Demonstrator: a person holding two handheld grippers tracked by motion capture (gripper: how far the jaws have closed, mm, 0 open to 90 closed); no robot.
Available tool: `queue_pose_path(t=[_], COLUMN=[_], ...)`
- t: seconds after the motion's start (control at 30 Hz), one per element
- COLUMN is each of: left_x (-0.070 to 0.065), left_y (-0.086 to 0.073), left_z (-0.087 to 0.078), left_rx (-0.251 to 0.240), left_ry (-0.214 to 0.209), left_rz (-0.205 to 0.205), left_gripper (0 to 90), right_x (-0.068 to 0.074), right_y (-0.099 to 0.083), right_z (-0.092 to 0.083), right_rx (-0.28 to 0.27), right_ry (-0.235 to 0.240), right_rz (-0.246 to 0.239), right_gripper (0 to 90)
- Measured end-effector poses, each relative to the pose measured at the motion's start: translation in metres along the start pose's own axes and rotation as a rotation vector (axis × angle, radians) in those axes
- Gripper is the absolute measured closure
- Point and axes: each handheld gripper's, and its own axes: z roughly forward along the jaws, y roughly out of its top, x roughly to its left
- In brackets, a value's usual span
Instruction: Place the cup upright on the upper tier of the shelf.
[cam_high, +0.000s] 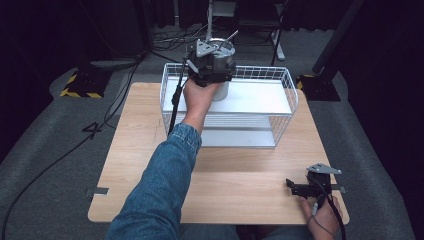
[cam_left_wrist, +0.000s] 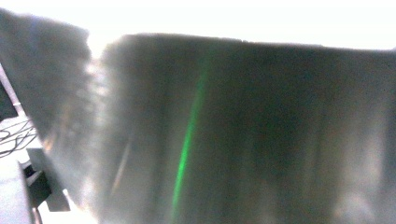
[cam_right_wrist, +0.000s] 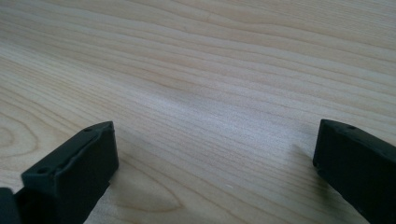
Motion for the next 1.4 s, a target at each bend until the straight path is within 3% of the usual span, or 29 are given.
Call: queue_pose_path(t=[0.2,0.27,0.47,0.7,0.87,1.17,1.4], left_x=[0.001,0.000,-0.003,-0.001,-0.001,-0.004,-0.010], left_y=[0.000,0.000,0.001,0.001,0.004,0.008,0.012], left_z=[0.001,0.001,-0.002,-0.008,-0.021,-0.047,-0.078], left_rx=[-0.004,-0.007,-0.035,-0.059,-0.106,-0.103,-0.106], left_ry=[-0.003,0.016,0.047,0.030,0.016,-0.006,-0.017], left_rz=[0.000,0.007,0.072,0.056,0.039,0.039,0.062], left_gripper=[2.7,0.8,0.0,0.0,0.0,0.0,0.0], right_x=[0.000,0.000,0.000,0.000,0.000,0.001,0.001], right_y=[0.000,0.000,0.000,0.000,0.000,0.000,0.000], right_z=[0.000,0.000,0.000,0.000,0.000,0.000,0.000], right_rx=[0.000,0.000,0.000,0.000,-0.001,0.002,0.003], right_ry=[0.000,0.000,0.000,0.000,-0.001,-0.001,-0.001], right_rz=[0.000,0.000,0.000,0.000,0.001,0.006,0.004], right_gripper=[0.1,0.1,0.2,0.1,0.1,0.1,0.1])
